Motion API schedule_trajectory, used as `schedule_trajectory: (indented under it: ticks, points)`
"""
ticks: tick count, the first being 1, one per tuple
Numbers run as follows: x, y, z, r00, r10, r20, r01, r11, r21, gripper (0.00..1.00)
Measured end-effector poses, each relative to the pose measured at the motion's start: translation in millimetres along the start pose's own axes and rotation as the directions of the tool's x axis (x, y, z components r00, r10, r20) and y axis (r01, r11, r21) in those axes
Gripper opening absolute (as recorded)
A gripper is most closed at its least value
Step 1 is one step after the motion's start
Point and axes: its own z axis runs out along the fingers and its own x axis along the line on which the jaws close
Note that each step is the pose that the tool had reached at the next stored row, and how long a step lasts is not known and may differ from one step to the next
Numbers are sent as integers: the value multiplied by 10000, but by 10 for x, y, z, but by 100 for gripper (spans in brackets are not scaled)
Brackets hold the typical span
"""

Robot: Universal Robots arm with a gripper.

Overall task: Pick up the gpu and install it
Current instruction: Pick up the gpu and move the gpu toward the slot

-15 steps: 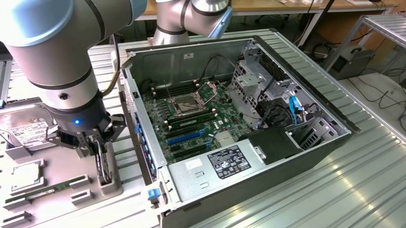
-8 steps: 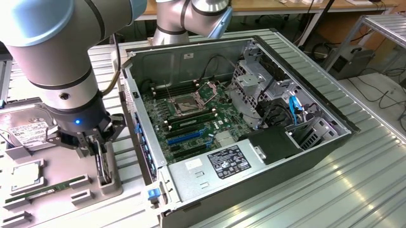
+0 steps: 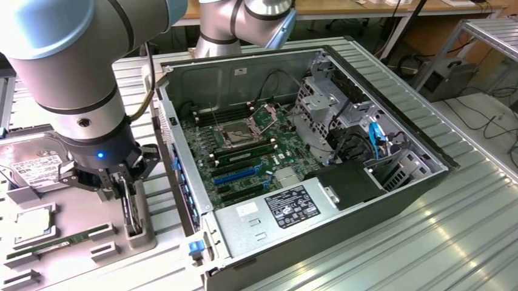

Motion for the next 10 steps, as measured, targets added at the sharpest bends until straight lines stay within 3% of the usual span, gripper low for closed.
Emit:
schedule_trajectory:
  ticks: [6, 10]
  points:
    - [0, 1, -28, 10000, 0, 1, 0, 10000, -1, 26]
    - [-1, 5, -148, 10000, -8, 0, 8, 10000, 0, 26]
